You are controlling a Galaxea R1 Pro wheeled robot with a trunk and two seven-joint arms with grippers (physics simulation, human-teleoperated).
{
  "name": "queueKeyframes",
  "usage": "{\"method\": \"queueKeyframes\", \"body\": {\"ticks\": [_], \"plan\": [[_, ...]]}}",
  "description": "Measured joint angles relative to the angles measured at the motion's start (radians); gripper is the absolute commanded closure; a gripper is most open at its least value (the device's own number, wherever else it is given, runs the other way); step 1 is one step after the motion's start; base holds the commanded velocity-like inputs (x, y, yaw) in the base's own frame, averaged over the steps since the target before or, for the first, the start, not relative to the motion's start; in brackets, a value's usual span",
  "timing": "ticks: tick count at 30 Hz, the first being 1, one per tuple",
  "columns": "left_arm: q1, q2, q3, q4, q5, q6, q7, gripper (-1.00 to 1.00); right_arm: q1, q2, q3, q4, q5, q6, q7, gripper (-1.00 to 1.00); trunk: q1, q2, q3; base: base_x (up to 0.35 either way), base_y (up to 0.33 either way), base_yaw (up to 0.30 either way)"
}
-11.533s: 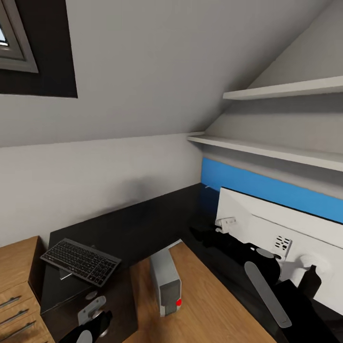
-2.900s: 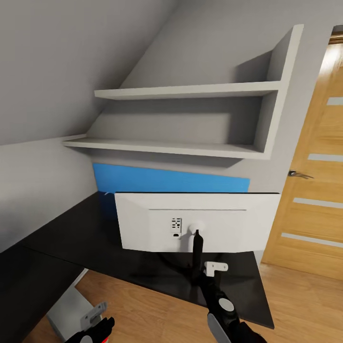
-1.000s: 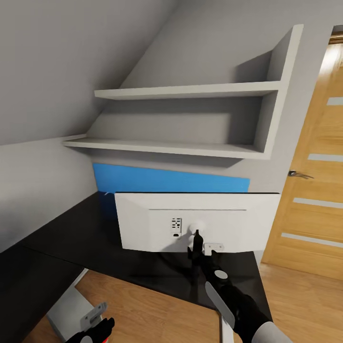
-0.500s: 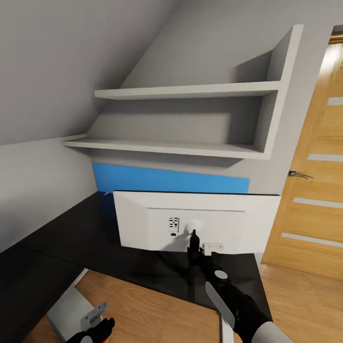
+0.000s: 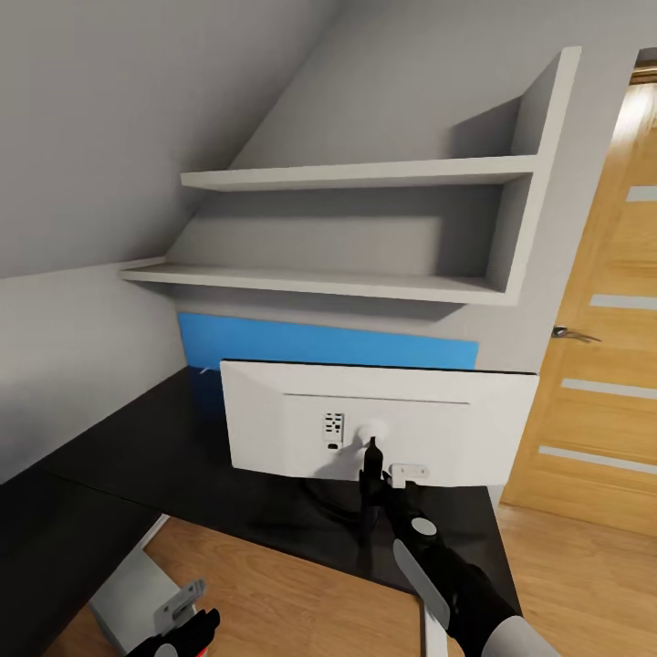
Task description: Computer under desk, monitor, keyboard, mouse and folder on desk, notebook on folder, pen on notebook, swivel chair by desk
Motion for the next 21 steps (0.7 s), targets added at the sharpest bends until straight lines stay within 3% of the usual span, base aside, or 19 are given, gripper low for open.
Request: {"method": "queueKeyframes", "body": {"ticks": [4, 14, 21], "plan": [[0.0, 0.0, 0.0, 0.0, 0.0, 0.0, 0.0, -1.0, 0.002, -0.001, 0.003, -0.007, 0.013, -0.048, 0.004, 1.0, 0.0, 0.0, 0.0, 0.0, 0.0, 0.0], [0.0, 0.0, 0.0, 0.0, 0.0, 0.0, 0.0, -1.0, 0.008, -0.01, 0.008, -0.026, 0.004, -0.069, 0.005, 1.0, 0.0, 0.0, 0.0, 0.0, 0.0, 0.0], [0.0, 0.0, 0.0, 0.0, 0.0, 0.0, 0.0, -1.0, 0.016, -0.016, 0.008, -0.117, 0.015, -0.062, 0.005, 1.0, 0.0, 0.0, 0.0, 0.0, 0.0, 0.0]]}}
